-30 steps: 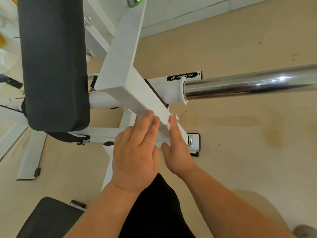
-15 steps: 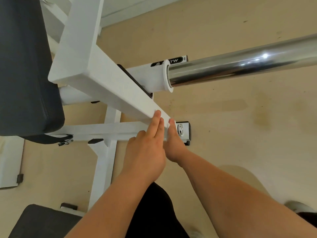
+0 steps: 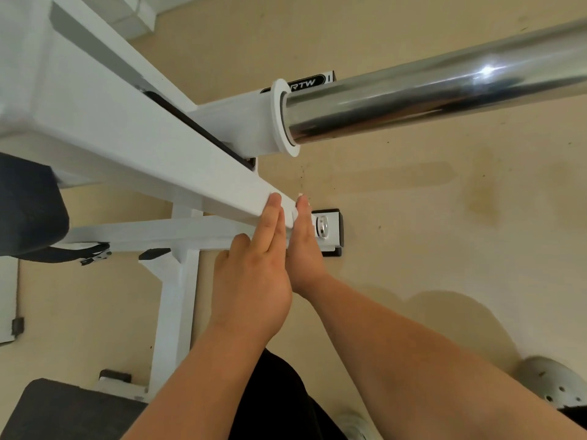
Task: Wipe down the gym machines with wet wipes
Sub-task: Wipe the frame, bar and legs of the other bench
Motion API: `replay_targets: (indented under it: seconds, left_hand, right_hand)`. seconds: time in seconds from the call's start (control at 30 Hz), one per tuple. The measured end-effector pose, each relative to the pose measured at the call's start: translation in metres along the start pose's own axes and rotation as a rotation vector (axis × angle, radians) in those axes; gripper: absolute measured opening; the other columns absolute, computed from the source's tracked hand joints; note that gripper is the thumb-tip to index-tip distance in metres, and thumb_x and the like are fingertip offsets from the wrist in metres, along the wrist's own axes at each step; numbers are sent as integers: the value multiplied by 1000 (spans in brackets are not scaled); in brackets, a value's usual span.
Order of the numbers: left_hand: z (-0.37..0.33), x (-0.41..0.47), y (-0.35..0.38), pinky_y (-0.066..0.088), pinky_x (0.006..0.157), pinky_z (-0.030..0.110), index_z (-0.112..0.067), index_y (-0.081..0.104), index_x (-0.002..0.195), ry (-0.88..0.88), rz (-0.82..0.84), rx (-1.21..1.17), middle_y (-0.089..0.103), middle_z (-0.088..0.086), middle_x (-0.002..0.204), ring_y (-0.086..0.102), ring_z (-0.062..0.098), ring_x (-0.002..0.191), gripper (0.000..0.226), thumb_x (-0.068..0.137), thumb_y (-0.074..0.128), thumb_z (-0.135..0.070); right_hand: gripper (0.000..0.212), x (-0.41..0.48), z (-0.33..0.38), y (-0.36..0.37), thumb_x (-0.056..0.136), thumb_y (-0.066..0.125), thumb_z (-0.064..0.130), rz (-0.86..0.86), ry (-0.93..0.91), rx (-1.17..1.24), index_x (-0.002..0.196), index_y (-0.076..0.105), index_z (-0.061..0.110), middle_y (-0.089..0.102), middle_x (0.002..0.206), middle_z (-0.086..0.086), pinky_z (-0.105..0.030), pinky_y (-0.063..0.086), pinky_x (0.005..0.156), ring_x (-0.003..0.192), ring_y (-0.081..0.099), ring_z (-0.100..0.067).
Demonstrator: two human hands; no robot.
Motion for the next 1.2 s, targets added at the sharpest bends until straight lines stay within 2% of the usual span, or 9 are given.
replay_targets:
  seconds: [0.1, 0.23, 0.37, 0.47, 0.57, 0.67, 0.73, 0.97, 1.2]
  left_hand:
    - [0, 2, 4, 35, 69, 32, -13, 18, 160, 16, -20, -29, -11, -9, 168, 44, 20, 86, 81, 86, 51, -8]
    - [-13, 11, 15, 40, 80, 32, -19, 0, 160, 13, 126, 2, -30, -12, 163, 47, 19, 101, 80, 93, 43, -12]
    - [-19, 21, 26, 34, 73, 33, -19, 0, 160, -2, 187, 18, -31, -12, 163, 42, 19, 97, 78, 94, 42, -14]
    - [-19, 24, 31, 34, 71, 34, -18, 0, 159, -12, 214, 34, -30, -11, 163, 39, 19, 92, 78, 94, 43, -15]
    - [-19, 29, 35, 35, 70, 34, -18, 0, 159, -1, 213, 41, -31, -12, 162, 39, 19, 92, 79, 93, 43, -15]
    - [-16, 33, 39, 35, 70, 34, -18, -4, 159, 1, 221, 43, -32, -14, 161, 34, 20, 92, 81, 92, 42, -13]
    - [-15, 35, 41, 32, 71, 36, -18, -8, 159, 4, 217, 60, -33, -14, 160, 29, 20, 91, 84, 91, 41, -11]
    - [-13, 38, 49, 29, 76, 38, -22, -14, 158, 19, 184, 49, -16, -11, 166, 41, 26, 109, 90, 88, 42, -10]
    - [-14, 39, 46, 30, 78, 37, -22, -12, 158, 42, 197, 44, -22, -14, 164, 41, 27, 114, 90, 89, 43, -8]
  right_hand:
    - [96, 8, -24, -6, 93, 50, 2, 27, 67, -142, 161, -16, 18, -14, 170, 9, -40, -2, 128, 156, -11, -7]
    - [94, 0, -39, -11, 97, 47, 3, 155, 117, -56, 161, -16, 28, -12, 170, 15, -32, 11, 128, 156, -4, -3]
    - [56, 2, -36, -34, 103, 42, 10, -43, 89, -224, 156, 38, 27, 56, 147, -2, -35, 48, 98, 124, 57, -25]
    - [39, 3, -45, -53, 102, 43, 10, -265, 215, -123, 129, 67, 22, 73, 110, -7, -28, 40, 73, 88, 58, -25]
    - [47, 4, -70, -73, 104, 39, 9, -488, 435, 38, 147, 54, 20, 64, 135, -9, -26, 40, 87, 117, 59, -29]
    - [60, 13, -63, -50, 101, 40, 7, -103, 381, 70, 158, 30, 26, 48, 147, -7, -34, 38, 104, 134, 45, -33]
    - [63, 16, -56, -32, 97, 42, 7, 63, 377, 144, 154, 21, 27, 36, 152, -1, -44, 27, 119, 152, 16, -38]
    - [82, 24, -47, -33, 99, 44, 3, 122, 215, -56, 164, -5, 17, -12, 171, 6, -44, 1, 128, 158, -8, -16]
    - [84, 7, -43, -23, 99, 42, 2, 159, 252, -70, 161, -13, 10, -26, 168, -1, -42, -6, 128, 156, -20, -21]
Point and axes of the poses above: each hand's wrist, its own x-axis towards the middle knuckle, its own y-axis out of the palm, z = x × y, the point moved 3 cm from there along x, towards the middle knuckle
